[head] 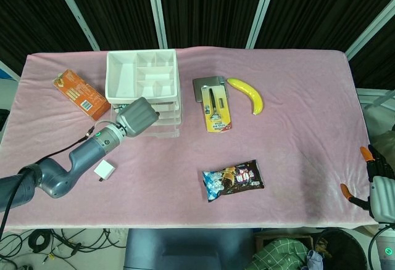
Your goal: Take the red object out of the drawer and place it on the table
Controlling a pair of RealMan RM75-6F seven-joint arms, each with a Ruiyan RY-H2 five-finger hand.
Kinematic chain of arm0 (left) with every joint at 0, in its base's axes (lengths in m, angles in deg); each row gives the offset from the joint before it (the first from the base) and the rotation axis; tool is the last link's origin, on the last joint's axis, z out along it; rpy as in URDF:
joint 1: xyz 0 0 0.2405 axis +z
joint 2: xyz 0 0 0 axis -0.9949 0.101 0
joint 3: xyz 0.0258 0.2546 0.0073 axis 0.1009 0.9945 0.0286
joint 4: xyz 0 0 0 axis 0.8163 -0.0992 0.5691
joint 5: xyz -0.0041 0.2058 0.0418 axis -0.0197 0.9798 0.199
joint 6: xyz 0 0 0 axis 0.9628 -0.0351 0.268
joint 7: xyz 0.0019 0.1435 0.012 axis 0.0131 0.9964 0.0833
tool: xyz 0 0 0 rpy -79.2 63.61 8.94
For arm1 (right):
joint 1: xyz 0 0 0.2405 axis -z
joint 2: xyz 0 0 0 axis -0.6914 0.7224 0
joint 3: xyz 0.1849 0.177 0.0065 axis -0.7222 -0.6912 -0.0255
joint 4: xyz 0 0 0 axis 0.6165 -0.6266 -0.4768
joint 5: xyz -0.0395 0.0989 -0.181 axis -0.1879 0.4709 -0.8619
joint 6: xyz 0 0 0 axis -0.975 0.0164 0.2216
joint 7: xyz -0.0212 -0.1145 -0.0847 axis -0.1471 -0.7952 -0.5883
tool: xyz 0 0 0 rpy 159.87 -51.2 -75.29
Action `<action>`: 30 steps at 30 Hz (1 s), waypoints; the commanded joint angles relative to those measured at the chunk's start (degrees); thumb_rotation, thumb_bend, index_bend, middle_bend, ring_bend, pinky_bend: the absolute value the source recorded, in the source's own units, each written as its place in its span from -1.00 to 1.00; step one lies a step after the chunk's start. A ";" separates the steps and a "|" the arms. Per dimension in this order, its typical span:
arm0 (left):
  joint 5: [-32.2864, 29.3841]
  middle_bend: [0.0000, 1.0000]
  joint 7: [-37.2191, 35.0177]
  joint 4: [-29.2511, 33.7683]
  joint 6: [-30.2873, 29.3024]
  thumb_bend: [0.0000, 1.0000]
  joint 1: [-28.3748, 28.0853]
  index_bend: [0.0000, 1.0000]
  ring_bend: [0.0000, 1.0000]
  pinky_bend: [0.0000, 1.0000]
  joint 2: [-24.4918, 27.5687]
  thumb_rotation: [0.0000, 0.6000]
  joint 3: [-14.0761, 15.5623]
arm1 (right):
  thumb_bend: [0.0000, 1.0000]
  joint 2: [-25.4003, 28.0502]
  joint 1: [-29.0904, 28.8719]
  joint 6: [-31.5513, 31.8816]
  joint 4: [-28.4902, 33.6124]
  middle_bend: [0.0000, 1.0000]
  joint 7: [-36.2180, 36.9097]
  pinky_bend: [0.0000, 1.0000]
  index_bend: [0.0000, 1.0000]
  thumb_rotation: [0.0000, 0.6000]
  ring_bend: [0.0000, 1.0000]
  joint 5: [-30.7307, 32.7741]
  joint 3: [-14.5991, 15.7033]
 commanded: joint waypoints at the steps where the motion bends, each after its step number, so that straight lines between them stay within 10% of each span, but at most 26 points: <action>1: -0.11 1.00 0.09 0.07 -0.03 -0.47 -0.04 0.00 1.00 1.00 -0.01 1.00 0.10 | -0.60 0.01 0.01 0.00 0.00 -1.00 0.07 -0.75 -1.00 1.00 -1.00 -0.03 0.02; 16: -0.12 1.00 -0.68 1.21 -1.11 -0.29 -0.14 0.14 1.00 1.00 1.19 1.00 -0.29 | -0.60 0.02 -0.01 -0.03 0.06 -1.00 -0.05 -0.75 -1.00 1.00 -1.00 -0.04 0.02; 30: 0.05 1.00 -4.71 14.33 -7.04 -0.29 0.46 0.14 1.00 1.00 13.02 1.00 -6.63 | -0.60 0.12 -0.01 -0.01 -0.06 -1.00 -0.04 -0.75 -1.00 1.00 -1.00 0.05 -0.06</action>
